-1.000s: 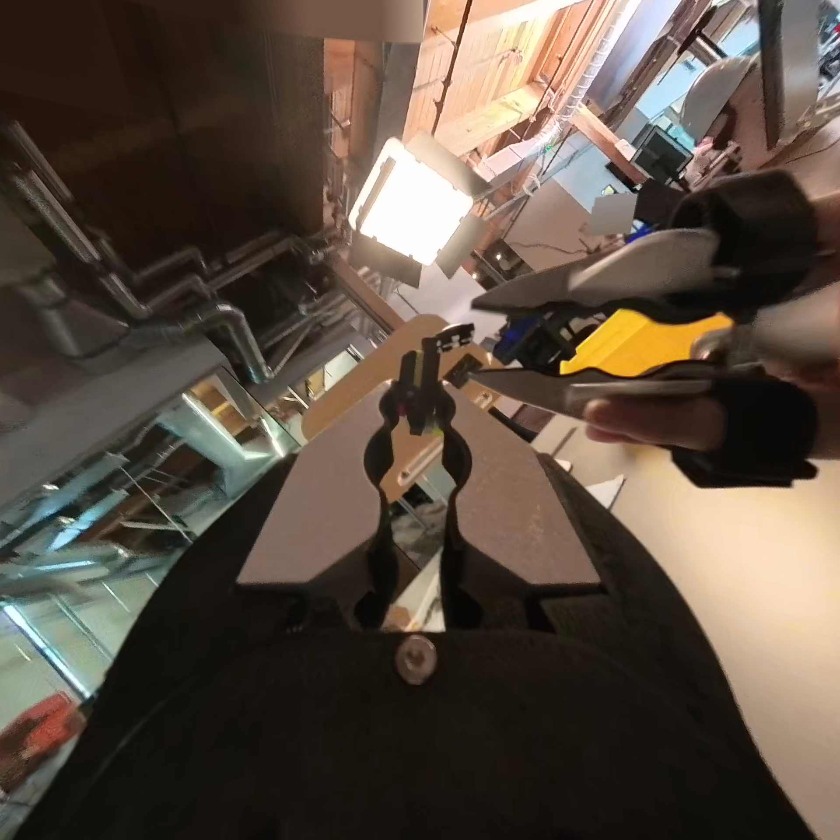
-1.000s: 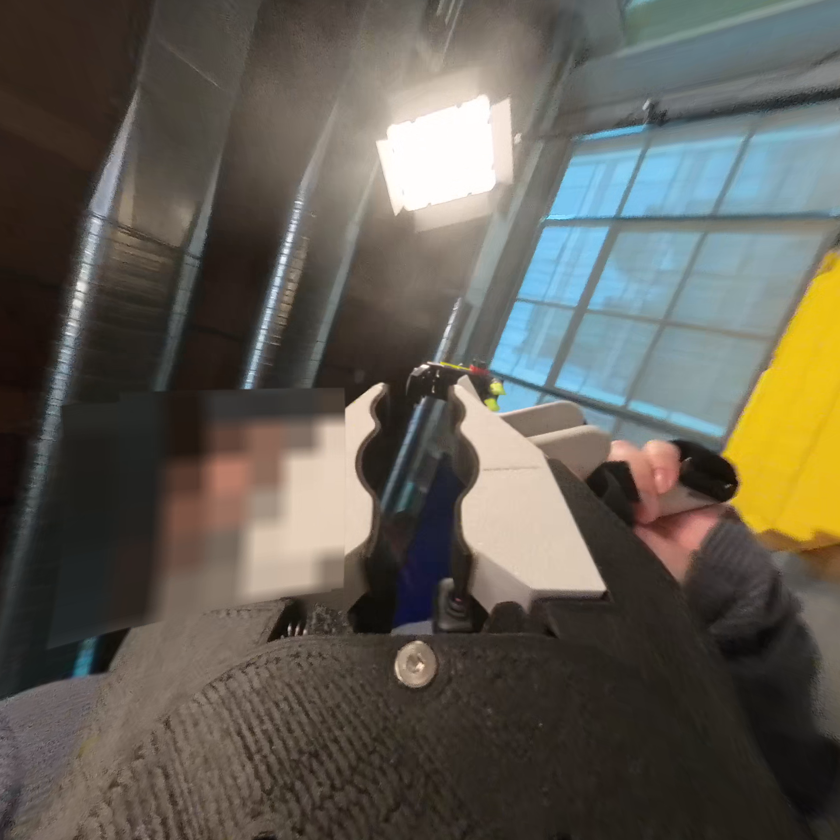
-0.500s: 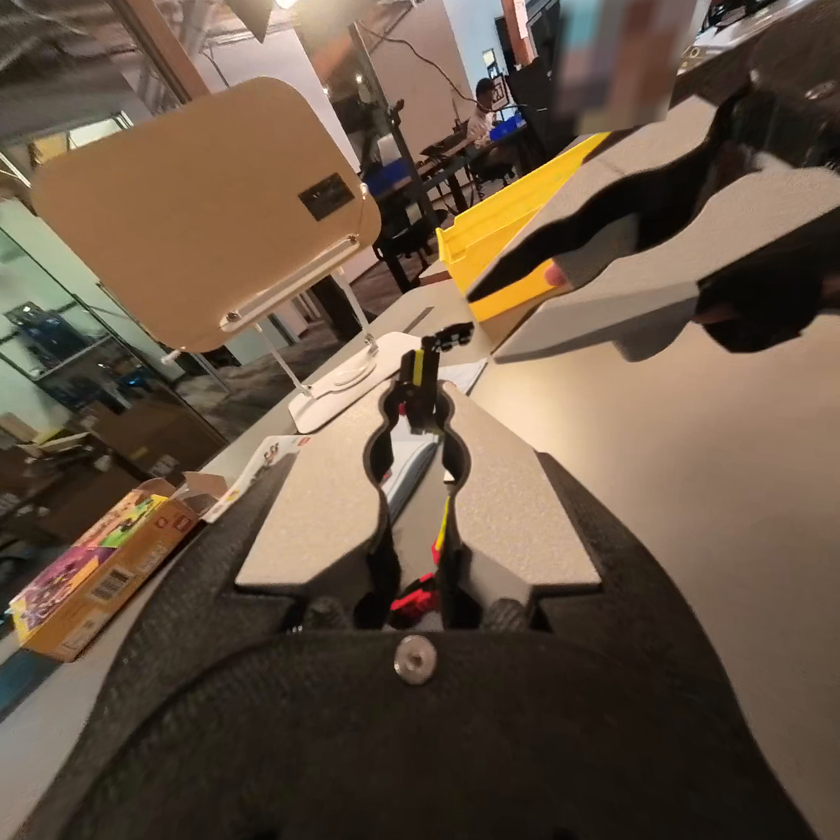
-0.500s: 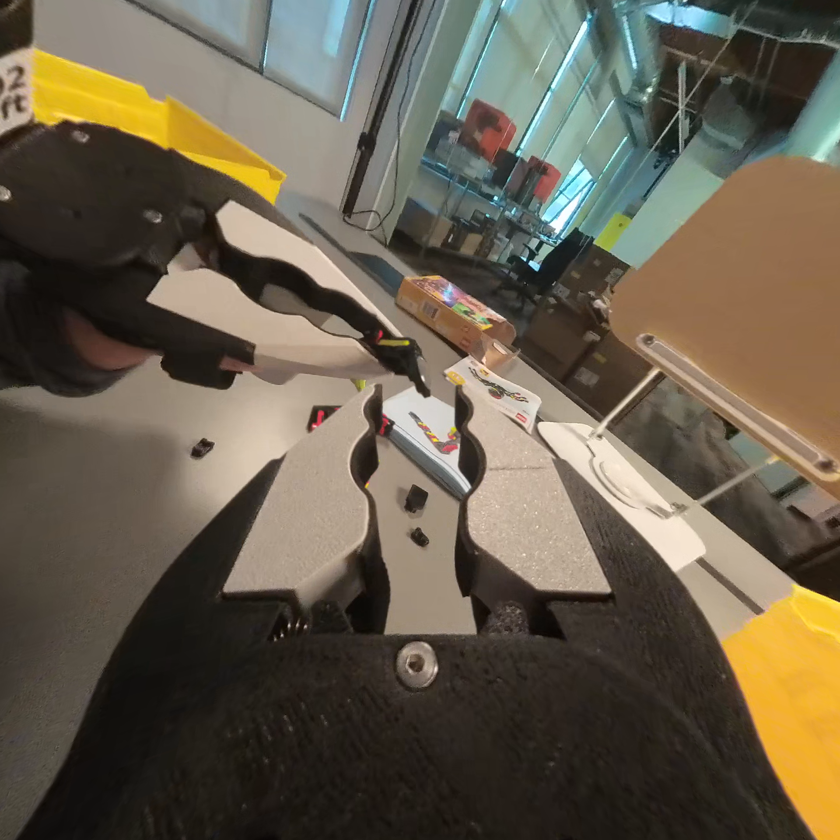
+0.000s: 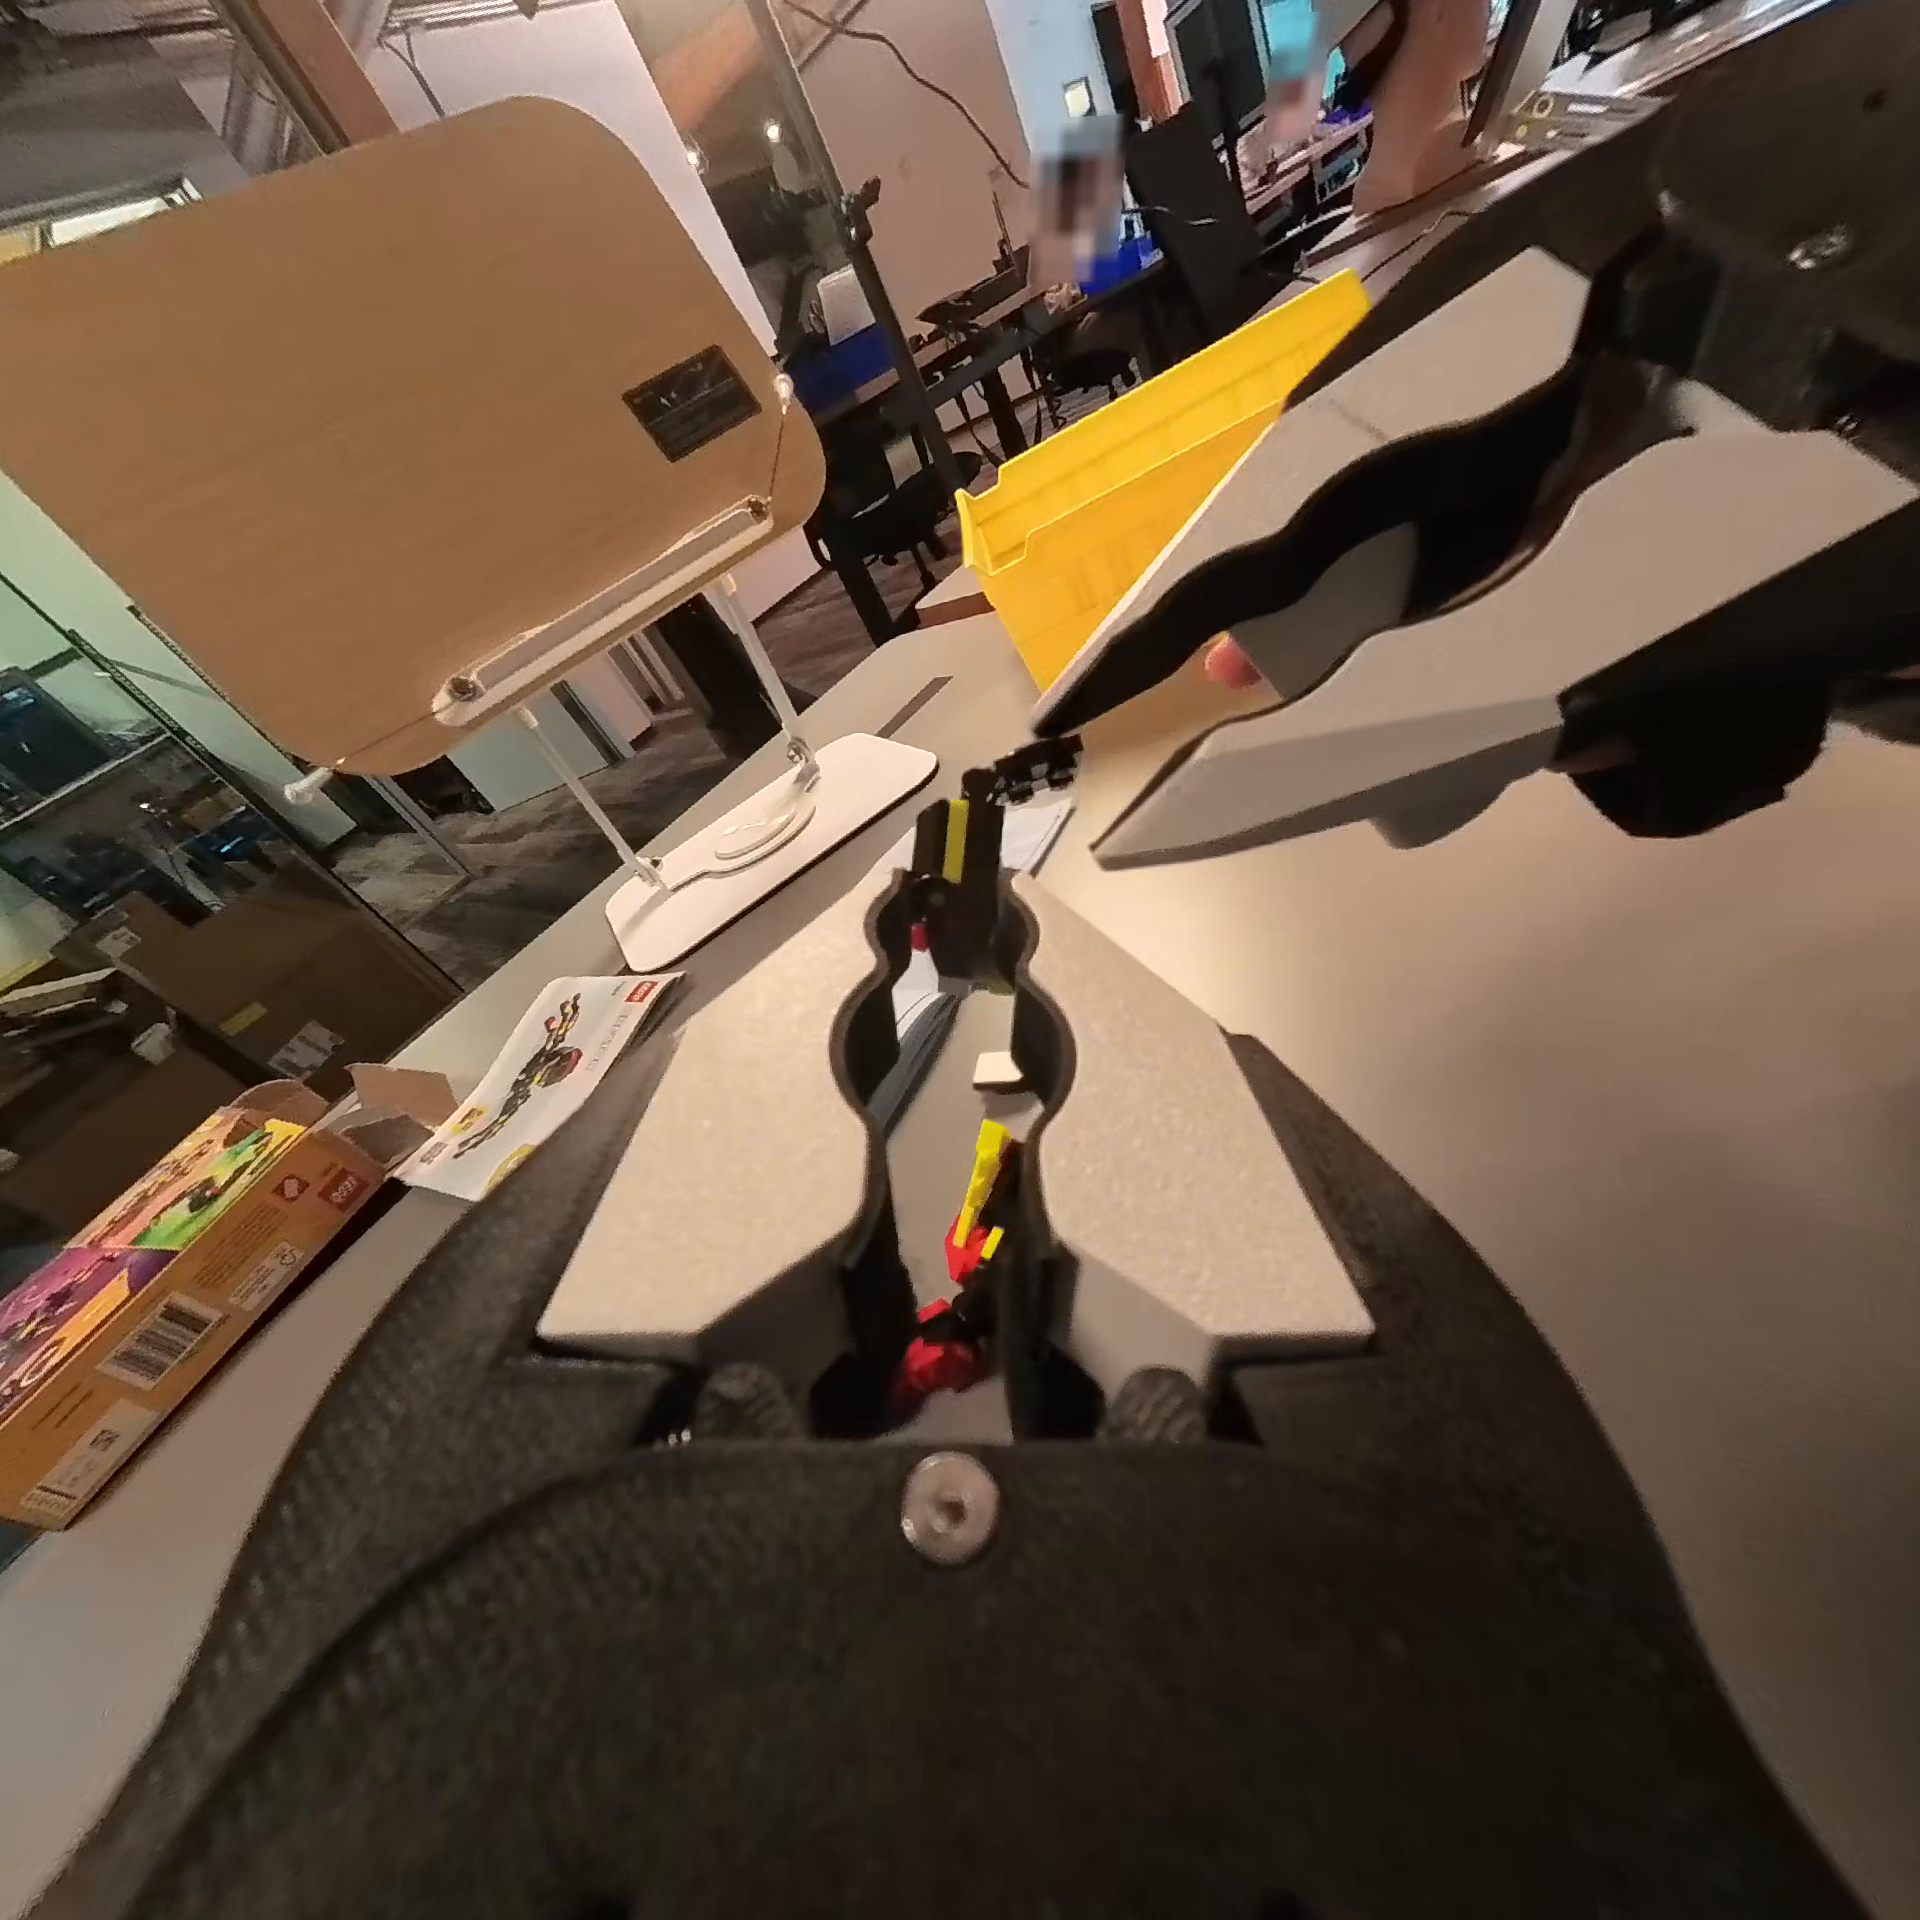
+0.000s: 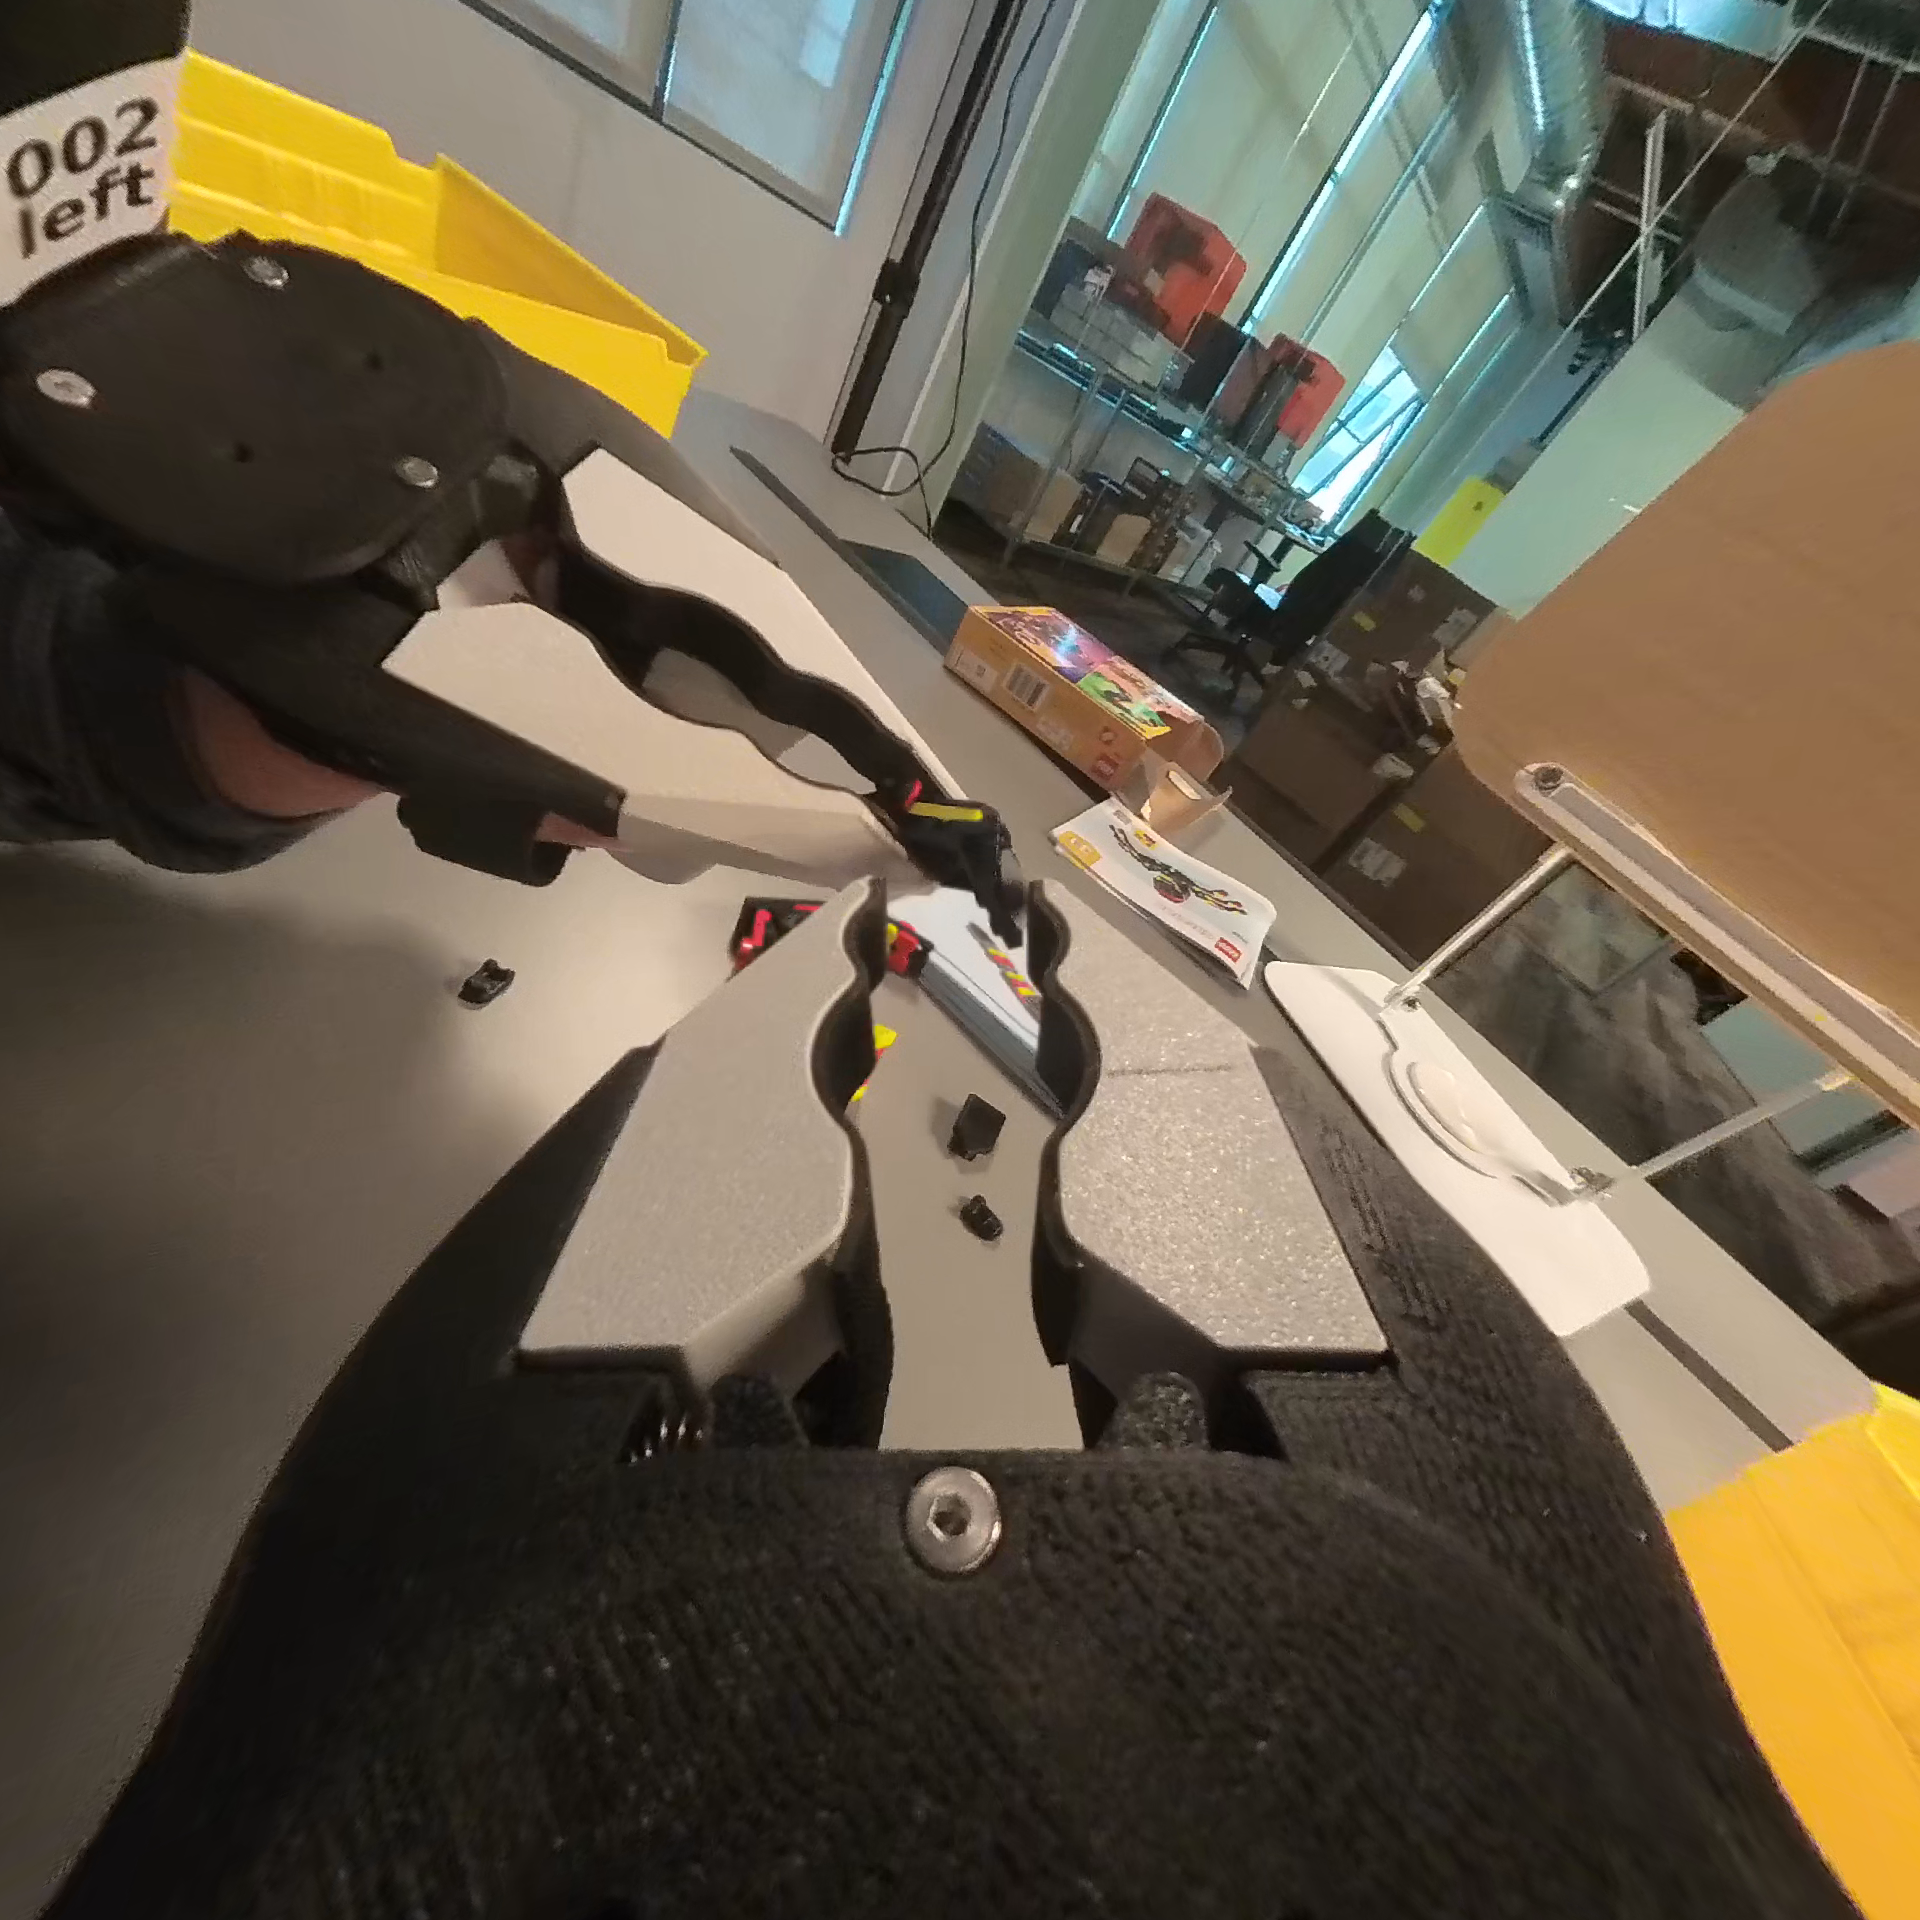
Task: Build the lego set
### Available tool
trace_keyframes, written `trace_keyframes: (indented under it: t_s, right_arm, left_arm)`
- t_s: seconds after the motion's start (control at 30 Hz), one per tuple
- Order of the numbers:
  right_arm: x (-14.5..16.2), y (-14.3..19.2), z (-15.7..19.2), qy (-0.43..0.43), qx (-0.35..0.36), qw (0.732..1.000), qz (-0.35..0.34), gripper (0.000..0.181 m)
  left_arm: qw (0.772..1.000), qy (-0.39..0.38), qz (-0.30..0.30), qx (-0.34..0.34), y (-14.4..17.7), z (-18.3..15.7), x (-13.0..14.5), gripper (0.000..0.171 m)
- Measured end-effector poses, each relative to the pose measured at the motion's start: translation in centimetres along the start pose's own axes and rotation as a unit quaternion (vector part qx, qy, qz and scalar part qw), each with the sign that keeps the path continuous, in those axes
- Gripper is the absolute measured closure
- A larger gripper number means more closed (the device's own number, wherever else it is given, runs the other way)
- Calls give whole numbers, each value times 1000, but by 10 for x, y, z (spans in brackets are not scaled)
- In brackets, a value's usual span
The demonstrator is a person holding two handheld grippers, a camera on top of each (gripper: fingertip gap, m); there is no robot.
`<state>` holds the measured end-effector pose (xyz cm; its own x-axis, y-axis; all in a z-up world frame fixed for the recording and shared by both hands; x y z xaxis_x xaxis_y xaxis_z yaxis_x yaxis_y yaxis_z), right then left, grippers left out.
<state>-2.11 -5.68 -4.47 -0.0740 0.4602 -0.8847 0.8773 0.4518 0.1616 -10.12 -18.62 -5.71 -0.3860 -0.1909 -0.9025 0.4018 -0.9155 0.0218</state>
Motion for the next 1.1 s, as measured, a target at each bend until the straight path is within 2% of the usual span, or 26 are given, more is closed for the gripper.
trace_keyframes:
  t_s: [0.17,0.27,0.37,0.5,0.77,0.87,1.0,1.1]
  right_arm:
    - [5,-2,1,-5,2,1000,-3,154]
    - [15,6,-13,-45,72,995,-46,150]
    - [38,17,-29,-90,158,979,-88,149]
    - [61,21,-35,-82,206,970,-99,148]
    - [61,-9,-40,33,157,982,-99,150]
    - [63,-27,-48,54,140,983,-101,151]
    - [65,-49,-61,65,142,982,-106,153]
    - [66,-60,-70,60,148,981,-110,156]
  left_arm:
    - [1000,6,6,-9,0,3,5,158]
    - [998,28,-8,-60,4,19,9,158]
    - [990,67,-20,-125,12,46,20,158]
    - [978,104,-14,-183,23,77,37,157]
    - [950,273,-25,-148,26,96,51,158]
    - [921,367,-37,-121,25,100,55,158]
    - [857,504,-61,-84,26,108,65,157]
    - [822,561,-68,-69,27,111,72,158]
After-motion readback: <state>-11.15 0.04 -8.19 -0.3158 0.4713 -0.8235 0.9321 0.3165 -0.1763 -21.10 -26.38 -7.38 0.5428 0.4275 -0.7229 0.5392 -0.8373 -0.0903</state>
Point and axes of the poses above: each gripper's, where its closed fingertips meet, y back along the fingers, x out of its underside, z = x × y across the jaws, the point moved 10 cm from there along y, back along the fingers, and after that the axes turned 7 degrees about -x, right-handed, at the moved point
